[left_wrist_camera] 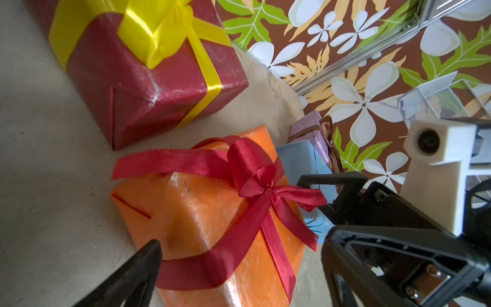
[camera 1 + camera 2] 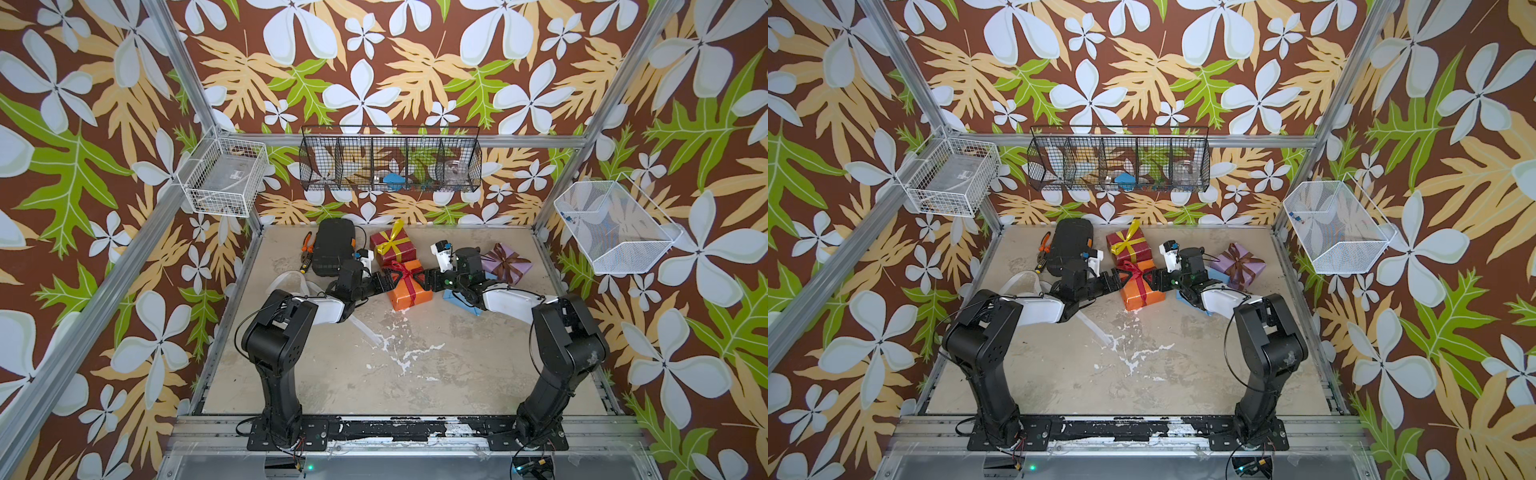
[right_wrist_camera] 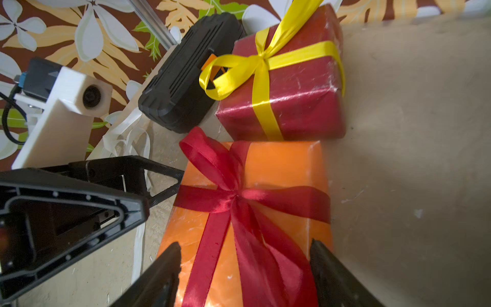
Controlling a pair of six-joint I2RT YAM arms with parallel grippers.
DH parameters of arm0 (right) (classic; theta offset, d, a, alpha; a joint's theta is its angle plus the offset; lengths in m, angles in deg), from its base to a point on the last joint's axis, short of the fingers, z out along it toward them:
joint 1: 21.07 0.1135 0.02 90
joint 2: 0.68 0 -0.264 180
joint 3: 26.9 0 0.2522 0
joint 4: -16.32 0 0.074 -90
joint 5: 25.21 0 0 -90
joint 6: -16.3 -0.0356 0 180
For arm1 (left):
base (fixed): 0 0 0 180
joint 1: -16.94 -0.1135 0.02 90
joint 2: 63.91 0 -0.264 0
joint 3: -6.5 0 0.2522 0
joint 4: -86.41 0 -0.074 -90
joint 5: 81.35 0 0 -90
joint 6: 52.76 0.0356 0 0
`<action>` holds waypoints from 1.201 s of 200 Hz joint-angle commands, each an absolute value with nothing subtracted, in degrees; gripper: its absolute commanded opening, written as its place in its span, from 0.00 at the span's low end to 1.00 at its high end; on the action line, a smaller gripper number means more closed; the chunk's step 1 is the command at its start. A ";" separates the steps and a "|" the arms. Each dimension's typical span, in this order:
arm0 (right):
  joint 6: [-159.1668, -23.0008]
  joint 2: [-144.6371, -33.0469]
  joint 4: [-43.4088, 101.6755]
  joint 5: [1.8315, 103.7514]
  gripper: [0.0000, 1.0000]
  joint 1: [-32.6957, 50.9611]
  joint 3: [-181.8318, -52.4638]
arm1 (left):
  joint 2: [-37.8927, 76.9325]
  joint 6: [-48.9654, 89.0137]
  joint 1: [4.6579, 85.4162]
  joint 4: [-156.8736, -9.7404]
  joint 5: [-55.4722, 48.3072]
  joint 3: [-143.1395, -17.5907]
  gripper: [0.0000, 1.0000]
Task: Untie the ribbon bows on the gift boxes
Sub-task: Move the gift box to the center of the board.
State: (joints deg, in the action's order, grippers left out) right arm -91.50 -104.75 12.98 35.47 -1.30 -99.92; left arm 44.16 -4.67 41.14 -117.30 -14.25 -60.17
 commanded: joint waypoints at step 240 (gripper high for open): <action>-87.50 -77.31 29.09 43.36 0.78 0.66 -86.74 | 7.19 -2.09 44.07 -107.05 5.52 -35.72 0.99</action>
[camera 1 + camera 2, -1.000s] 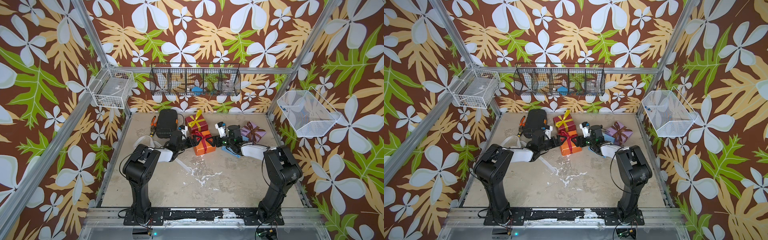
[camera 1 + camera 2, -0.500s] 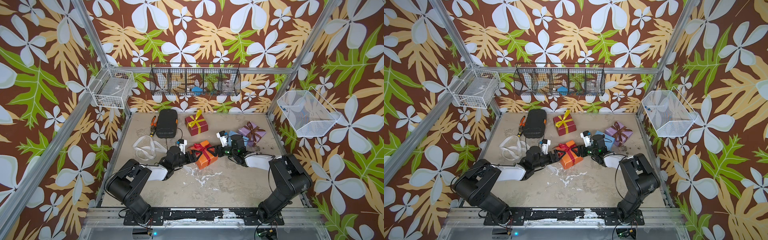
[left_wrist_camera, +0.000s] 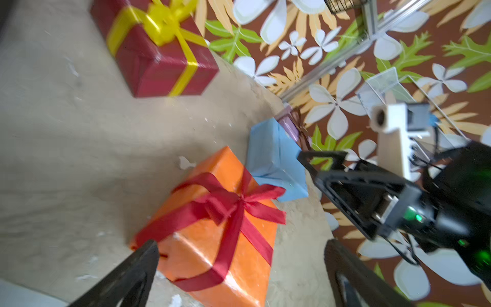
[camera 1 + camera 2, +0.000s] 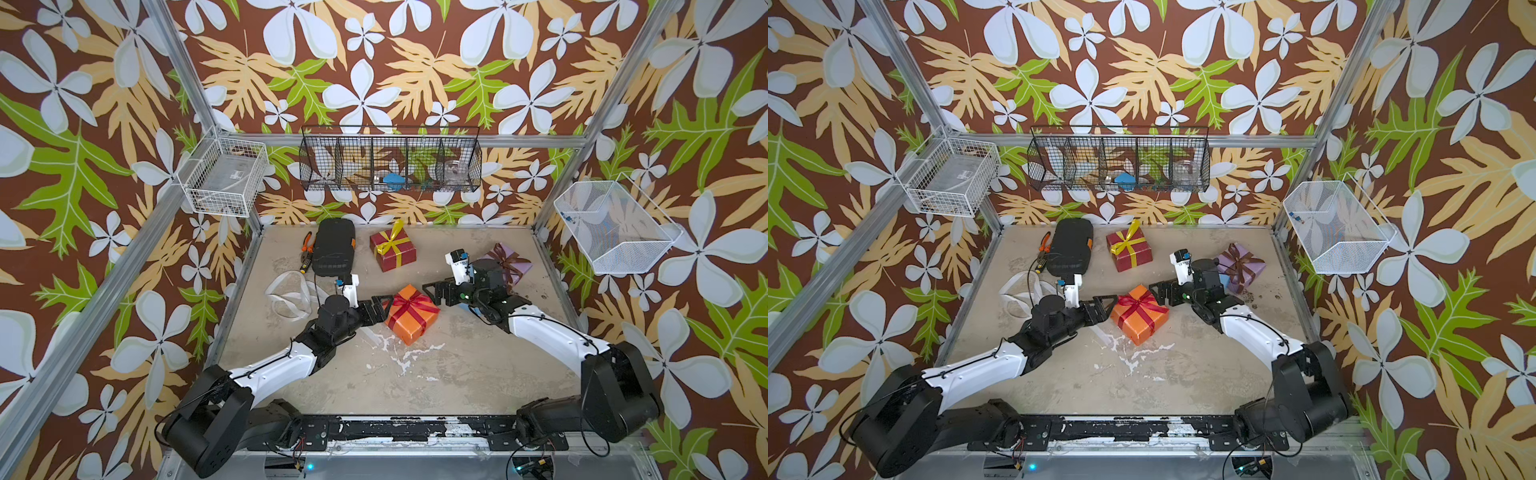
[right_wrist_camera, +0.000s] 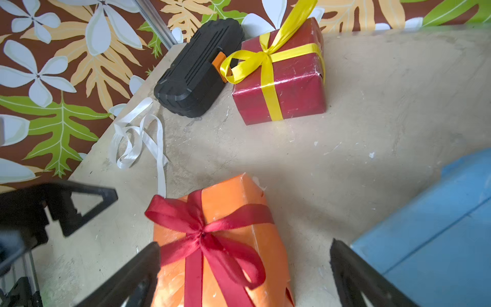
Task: Untie the ribbon bows on the gift boxes
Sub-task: Move the gift box to the center of the board, then untie the ribbon from the gift box.
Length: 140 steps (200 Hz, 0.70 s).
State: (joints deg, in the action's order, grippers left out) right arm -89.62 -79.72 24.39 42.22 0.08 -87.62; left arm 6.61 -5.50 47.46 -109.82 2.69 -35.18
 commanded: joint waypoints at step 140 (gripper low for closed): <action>-79.68 -83.55 32.57 62.86 0.60 11.86 -86.90 | 21.87 -6.52 39.35 -115.03 -7.82 -38.20 0.91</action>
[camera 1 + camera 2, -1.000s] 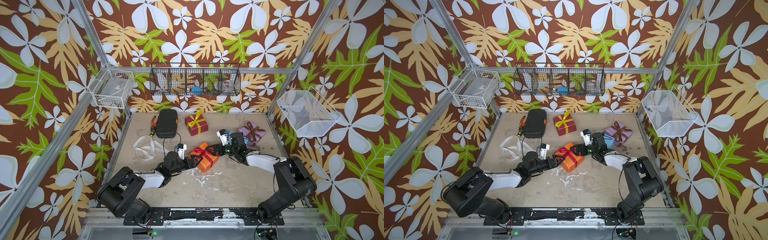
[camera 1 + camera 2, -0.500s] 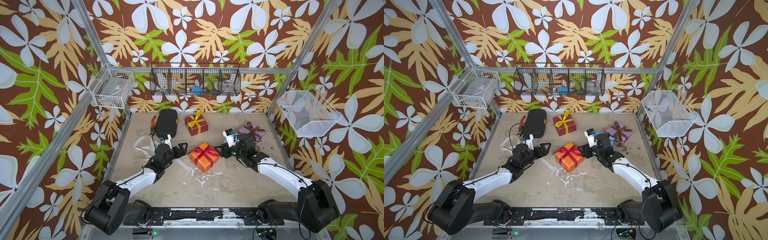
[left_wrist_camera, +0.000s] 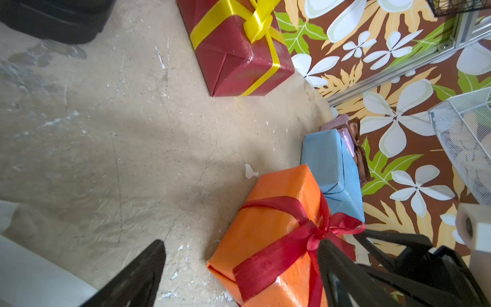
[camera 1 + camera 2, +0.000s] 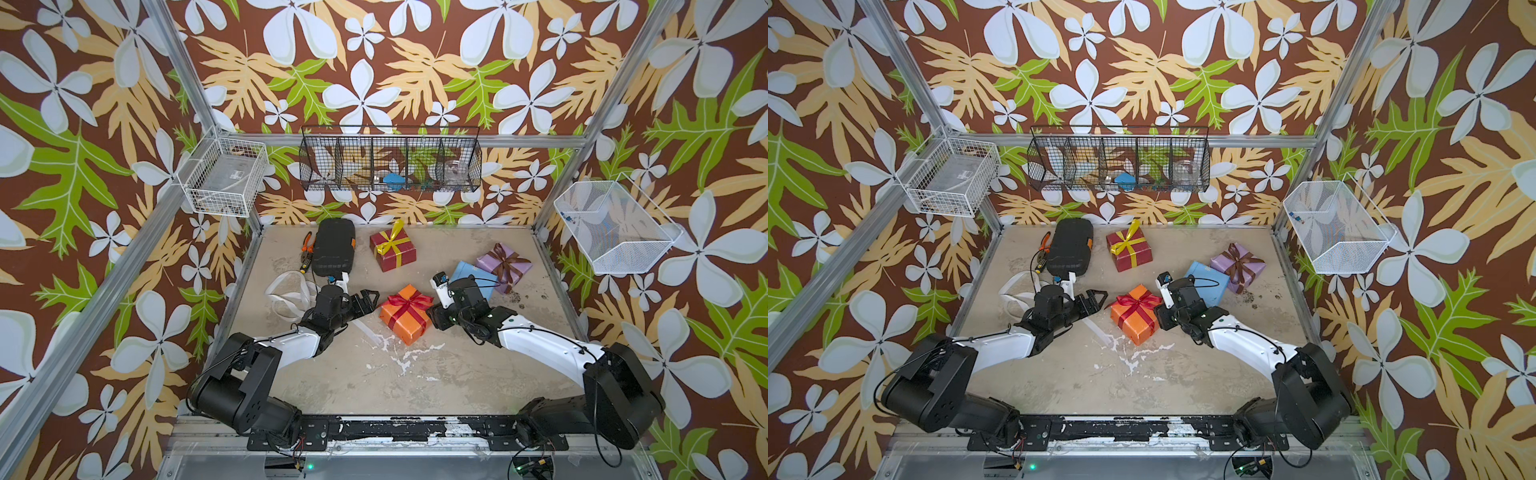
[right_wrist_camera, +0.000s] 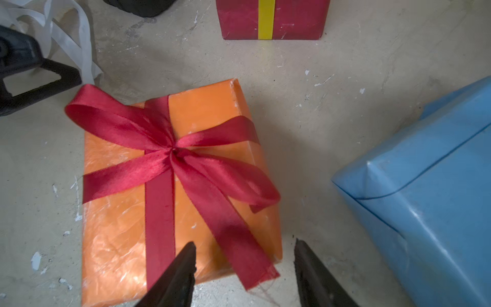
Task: Untie the ribbon bows on the gift boxes
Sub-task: Untie the ribbon from the gift box.
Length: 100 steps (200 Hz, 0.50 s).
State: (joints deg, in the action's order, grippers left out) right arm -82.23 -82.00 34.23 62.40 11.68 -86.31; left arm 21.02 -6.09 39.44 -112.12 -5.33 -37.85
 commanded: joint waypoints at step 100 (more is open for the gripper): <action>-80.11 -85.60 32.89 60.40 0.21 13.56 -86.45 | 29.44 -9.92 39.35 -119.42 -14.54 -40.91 0.76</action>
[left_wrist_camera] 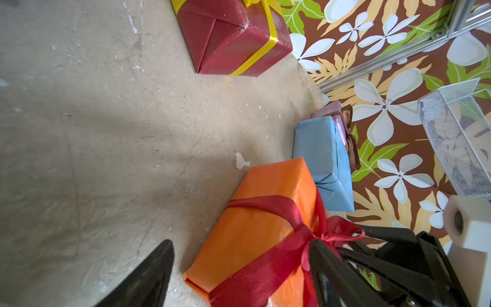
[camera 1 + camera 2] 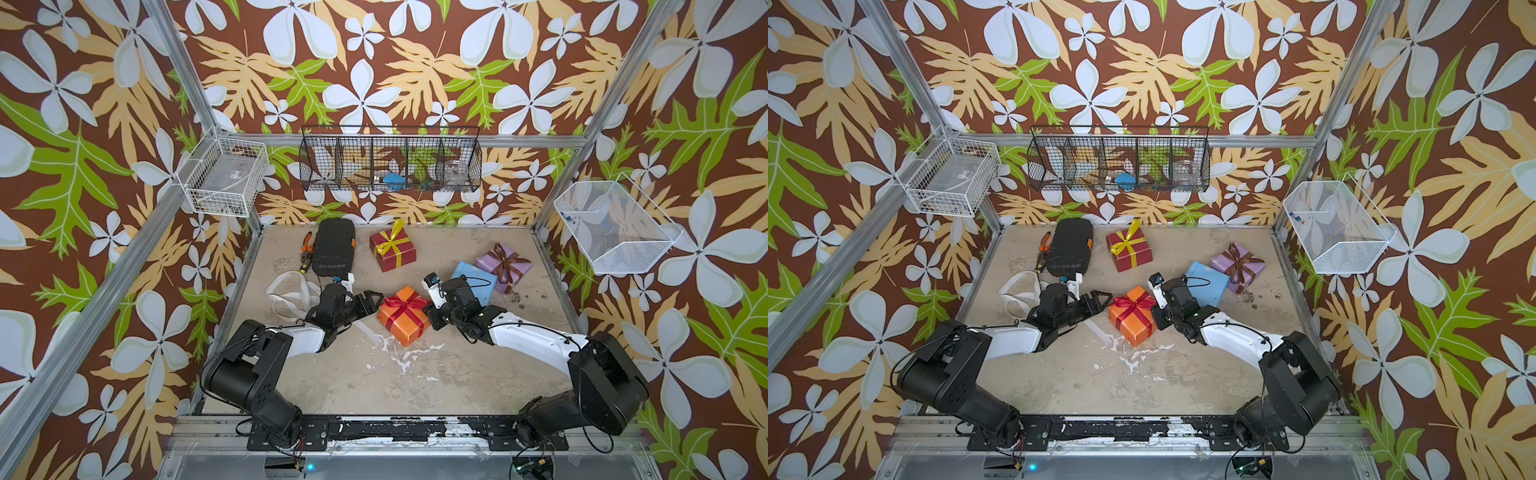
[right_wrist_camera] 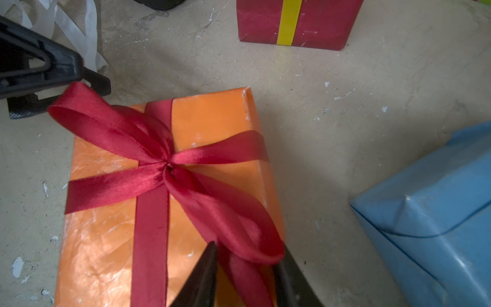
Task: Untie the ribbon bows on the gift boxes
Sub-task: Untie the ribbon from the gift box.
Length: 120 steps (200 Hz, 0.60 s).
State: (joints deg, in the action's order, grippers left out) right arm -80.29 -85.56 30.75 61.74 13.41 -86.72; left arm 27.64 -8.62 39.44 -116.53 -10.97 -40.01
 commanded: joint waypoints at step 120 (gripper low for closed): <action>-81.43 -82.77 33.07 58.19 0.00 13.55 -85.48 | 32.53 -11.71 39.35 -123.50 -15.61 -40.12 0.36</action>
